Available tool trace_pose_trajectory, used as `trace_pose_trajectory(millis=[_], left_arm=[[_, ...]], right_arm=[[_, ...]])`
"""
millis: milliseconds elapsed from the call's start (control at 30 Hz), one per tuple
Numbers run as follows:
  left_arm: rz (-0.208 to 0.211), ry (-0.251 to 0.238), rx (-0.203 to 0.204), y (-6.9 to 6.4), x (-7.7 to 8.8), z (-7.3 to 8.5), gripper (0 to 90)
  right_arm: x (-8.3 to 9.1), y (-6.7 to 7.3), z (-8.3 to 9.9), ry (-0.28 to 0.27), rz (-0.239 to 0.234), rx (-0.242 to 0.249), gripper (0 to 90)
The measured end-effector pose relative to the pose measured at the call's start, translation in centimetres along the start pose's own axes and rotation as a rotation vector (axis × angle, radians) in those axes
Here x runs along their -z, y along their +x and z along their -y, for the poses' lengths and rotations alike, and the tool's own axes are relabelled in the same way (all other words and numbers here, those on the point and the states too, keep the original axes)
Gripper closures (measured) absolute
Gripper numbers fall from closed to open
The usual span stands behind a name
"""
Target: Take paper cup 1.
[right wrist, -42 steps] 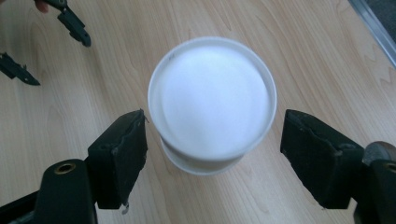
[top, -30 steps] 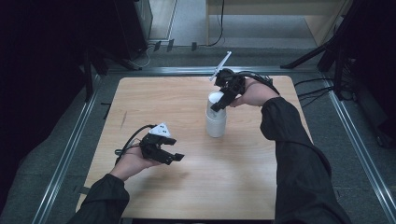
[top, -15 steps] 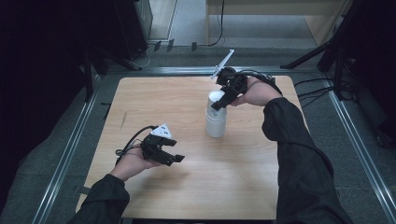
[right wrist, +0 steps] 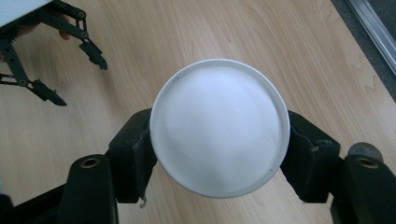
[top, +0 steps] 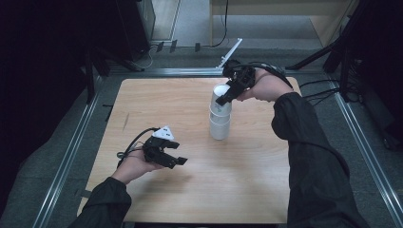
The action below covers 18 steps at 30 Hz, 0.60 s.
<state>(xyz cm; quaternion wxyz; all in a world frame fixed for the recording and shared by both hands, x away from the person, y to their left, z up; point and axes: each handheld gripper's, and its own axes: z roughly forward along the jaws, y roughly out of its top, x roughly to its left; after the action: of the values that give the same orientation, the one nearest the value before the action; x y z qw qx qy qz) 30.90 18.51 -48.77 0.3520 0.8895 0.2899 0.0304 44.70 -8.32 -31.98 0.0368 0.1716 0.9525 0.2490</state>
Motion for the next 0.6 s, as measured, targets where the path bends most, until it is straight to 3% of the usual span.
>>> trace_pose_trajectory(millis=[167,233,367,500,600], left_arm=[[0.002,-0.004,0.01,0.2,0.1,0.0,27.4],[0.002,-0.004,0.01,0.2,0.1,0.1,27.4],[0.002,-0.006,0.016,0.2,0.2,0.1,27.3],[0.004,-0.015,0.023,0.3,0.3,0.1,27.3],[0.006,-0.021,0.034,0.4,0.4,0.0,27.3]], right_arm=[[1.6,0.4,-0.7,-0.01,0.015,-0.006,33.9],[2.6,0.6,-1.0,-0.031,0.027,0.018,33.9],[5.4,1.7,-1.5,-0.061,0.042,0.033,34.1],[7.3,2.8,-1.1,-0.081,0.018,0.044,34.3],[7.7,3.5,-0.6,-0.083,0.0,0.058,34.4]])
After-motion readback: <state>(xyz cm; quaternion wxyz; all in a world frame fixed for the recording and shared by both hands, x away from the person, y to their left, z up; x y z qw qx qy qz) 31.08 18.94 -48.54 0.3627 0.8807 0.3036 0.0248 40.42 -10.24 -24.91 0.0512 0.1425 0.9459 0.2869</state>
